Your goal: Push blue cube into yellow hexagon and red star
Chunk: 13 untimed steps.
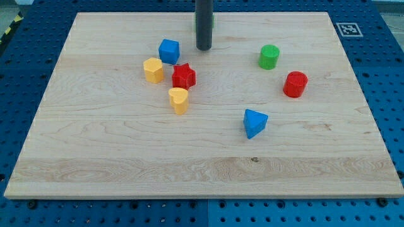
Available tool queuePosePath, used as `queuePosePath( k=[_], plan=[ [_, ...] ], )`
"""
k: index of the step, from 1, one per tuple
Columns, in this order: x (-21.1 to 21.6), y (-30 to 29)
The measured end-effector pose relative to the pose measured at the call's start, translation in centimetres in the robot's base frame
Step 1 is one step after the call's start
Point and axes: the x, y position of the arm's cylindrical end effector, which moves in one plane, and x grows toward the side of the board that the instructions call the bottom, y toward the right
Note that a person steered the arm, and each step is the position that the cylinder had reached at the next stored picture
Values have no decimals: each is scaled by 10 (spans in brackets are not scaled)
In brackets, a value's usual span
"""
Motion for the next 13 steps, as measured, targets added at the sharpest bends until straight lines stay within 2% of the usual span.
queuePosePath(
  k=[2, 3, 4, 6, 7, 8, 12, 13],
  plan=[
    [-43, -6],
    [-46, -50],
    [-46, -53],
    [-19, -74],
    [18, -74],
    [36, -74],
    [32, -55],
    [34, -32]
  ],
)
